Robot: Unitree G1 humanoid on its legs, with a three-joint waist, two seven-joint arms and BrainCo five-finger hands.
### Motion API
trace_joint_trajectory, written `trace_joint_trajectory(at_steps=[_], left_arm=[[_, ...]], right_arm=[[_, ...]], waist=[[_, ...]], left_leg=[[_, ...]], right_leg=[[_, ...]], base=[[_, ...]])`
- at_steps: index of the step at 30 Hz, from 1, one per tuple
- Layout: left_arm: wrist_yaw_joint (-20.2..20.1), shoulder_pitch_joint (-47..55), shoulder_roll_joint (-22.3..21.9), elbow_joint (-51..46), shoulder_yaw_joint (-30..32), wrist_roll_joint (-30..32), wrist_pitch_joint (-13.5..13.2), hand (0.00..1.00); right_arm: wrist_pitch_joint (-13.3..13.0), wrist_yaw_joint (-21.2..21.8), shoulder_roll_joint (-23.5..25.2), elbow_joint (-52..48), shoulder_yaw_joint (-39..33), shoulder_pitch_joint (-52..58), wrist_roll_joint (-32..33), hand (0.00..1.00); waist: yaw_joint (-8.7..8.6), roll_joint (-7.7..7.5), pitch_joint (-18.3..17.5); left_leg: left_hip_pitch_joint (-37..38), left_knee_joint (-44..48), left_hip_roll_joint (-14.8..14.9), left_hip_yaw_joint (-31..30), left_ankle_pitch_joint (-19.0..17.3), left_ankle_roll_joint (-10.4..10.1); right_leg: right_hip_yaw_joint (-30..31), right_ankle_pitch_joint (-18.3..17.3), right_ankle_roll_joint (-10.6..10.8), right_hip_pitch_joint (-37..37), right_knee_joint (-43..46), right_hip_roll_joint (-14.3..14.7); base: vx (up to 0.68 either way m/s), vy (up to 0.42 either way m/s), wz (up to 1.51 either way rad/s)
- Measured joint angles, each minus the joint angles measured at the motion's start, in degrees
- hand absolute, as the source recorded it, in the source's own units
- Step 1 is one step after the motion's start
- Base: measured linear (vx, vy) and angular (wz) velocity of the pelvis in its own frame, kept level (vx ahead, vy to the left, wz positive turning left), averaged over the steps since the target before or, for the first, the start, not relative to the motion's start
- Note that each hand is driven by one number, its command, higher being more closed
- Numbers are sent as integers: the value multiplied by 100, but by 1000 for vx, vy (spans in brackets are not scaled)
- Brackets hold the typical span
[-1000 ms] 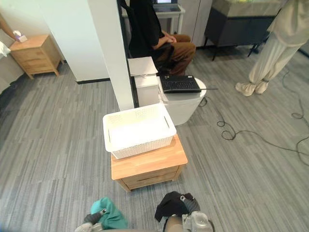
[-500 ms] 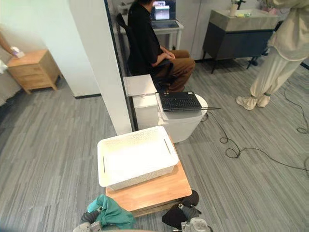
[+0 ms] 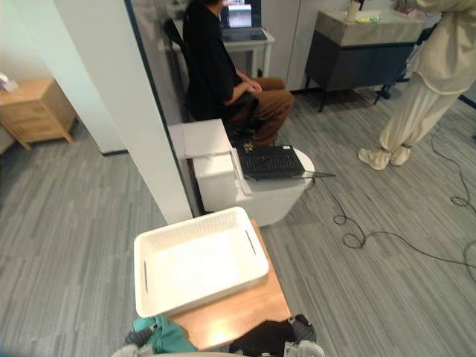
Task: Tidy the bed and pick cloth on bed and put in laundry
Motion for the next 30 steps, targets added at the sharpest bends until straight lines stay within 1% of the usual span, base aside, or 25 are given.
trace_joint_trajectory(at_steps=[1, 2, 3, 4, 5, 6, 7, 8, 9, 10, 11, 12, 13, 15, 17, 20, 22, 23, 25, 30], left_arm=[[-15, 10, 1, 0, 9, 45, 27, 100], [-124, 76, 3, -43, 103, 67, 109, 100], [-152, 95, 10, -57, 105, 92, 135, 100], [-228, 148, 19, -136, 104, 94, 171, 100], [-247, 172, 22, -179, 105, 93, 172, 100], [-256, 213, 28, -264, 103, 93, 178, 100], [-260, 278, 62, -331, 114, 75, 177, 100], [-259, 319, 94, -384, 113, 76, 175, 100], [-257, 377, 170, -444, 109, 79, 168, 100], [-252, 426, 239, -448, 108, 79, 163, 100], [-249, 447, 259, -448, 109, 77, 158, 100], [-240, 489, 274, -448, 110, 77, 123, 100], [-232, 527, 293, -443, 108, 78, 91, 100], [-202, 550, 293, -430, 106, 79, 6, 100], [-196, 562, 279, -414, 105, 80, -72, 100], [-180, 574, 257, -373, 117, 83, -291, 100], [-176, 577, 254, -350, 117, 86, -359, 100], [-179, 578, 253, -315, 117, 88, -433, 100], [-189, 580, 253, -310, 118, 89, -492, 100], [-194, 590, 253, -309, 153, 98, -619, 100]], right_arm=[[-63, -47, -48, -161, -1, 66, -5, 100], [-202, -239, -159, -761, 7, 203, -21, 100], [-232, -294, -216, -1089, 33, 251, -23, 100], [-258, -354, -355, -1833, 101, 342, -34, 100], [-273, -368, -420, -2186, 112, 347, -47, 100], [-275, -361, -571, -2884, 110, 346, -83, 100], [-271, -300, -679, -3548, 106, 342, -199, 100], [-272, -245, -726, -3858, 104, 341, -285, 100], [-278, -108, -810, -4466, 107, 337, -355, 100], [-276, 64, -881, -5098, 126, 332, -375, 100], [-275, 170, -927, -5411, 136, 332, -407, 100], [-231, 382, -1031, -5987, 193, 294, -463, 100], [-174, 583, -1134, -6466, 303, 209, -465, 100], [-160, 890, -1241, -6942, 440, 48, -461, 100], [-99, 1132, -1285, -7197, 572, -89, -454, 100], [1, 1508, -1513, -7529, 922, -460, -327, 100], [39, 1628, -1575, -7538, 1025, -658, -217, 100], [72, 1769, -1653, -7575, 1158, -917, -94, 100], [102, 1875, -1662, -7590, 1285, -1109, -1, 100], [481, 2081, -1660, -7477, 2010, -1940, -1, 100]], waist=[[-2, 1, -3], [-51, 11, -26], [-63, 23, -34], [-73, 35, -48], [-78, 34, -51], [-75, 4, -70], [-56, -43, -132], [-62, -87, -166], [-73, -182, -217], [-101, -243, -275], [-136, -264, -297], [-200, -288, -332], [-222, -288, -358], [-251, -288, -359], [-260, -289, -362], [-280, -302, -366], [-274, -302, -366], [-258, -299, -365], [-258, -296, -363], [-206, -309, -356]], left_leg=[[9, 0, -13, -1, 0, 0], [18, -20, -51, -1, -13, -16], [17, -43, -64, -2, -23, -28], [17, -147, -108, -10, -35, -37], [16, -198, -123, -17, -52, -50], [-23, -275, -135, -26, -128, -68], [-75, -312, -174, -44, -120, -64], [-107, -315, -190, -62, -117, -59], [-139, -340, -219, -85, -106, -42], [-182, -379, -255, -170, -86, -18], [-191, -402, -277, -194, -75, -11], [-194, -412, -312, -208, -70, -13], [-195, -412, -347, -245, -76, -3], [-209, -421, -396, -381, -84, 10], [-252, -427, -430, -557, -98, 35], [-406, -420, -455, -782, -92, 60], [-401, -420, -454, -818, -92, 60], [-413, -420, -455, -902, -92, 60], [-437, -419, -454, -1009, -90, 63], [-573, -406, -487, -1246, -47, 121]], right_leg=[[13, 3, -3, 1, -1, 8], [91, 30, 6, -29, -14, -12], [100, 63, 12, -39, -42, -18], [126, 130, 33, -75, -105, -20], [131, 159, 45, -121, -122, -18], [149, 220, 61, -225, -158, 0], [153, 300, 64, -241, -252, -17], [145, 333, 76, -243, -306, -29], [125, 362, 90, -250, -365, -50], [81, 378, 108, -260, -373, -76], [80, 380, 109, -262, -373, -86], [81, 387, 120, -267, -378, -112], [80, 396, 136, -266, -388, -139], [77, 417, 167, -266, -421, -182], [69, 432, 186, -270, -451, -207], [-66, 438, 191, -317, -457, -235], [-91, 438, 191, -293, -464, -234], [-146, 438, 191, -233, -471, -236], [-237, 438, 191, -213, -473, -237], [-427, 438, 191, -196, -473, -272]], base=[[-58, -23, -17], [-58, -9, -18], [-128, 3, -21], [-104, 23, -12], [-145, 32, -12], [-111, 27, -5], [-108, 18, -2], [-76, 1, 3], [-57, -10, 14], [-44, -9, 17], [-22, -1, 16], [-5, 9, 5], [0, 0, 0], [0, 0, 0], [8, -4, 9], [1, -16, 22], [-6, -27, 11], [-6, -27, 11], [-10, -26, 21], [-41, -22, 22]])
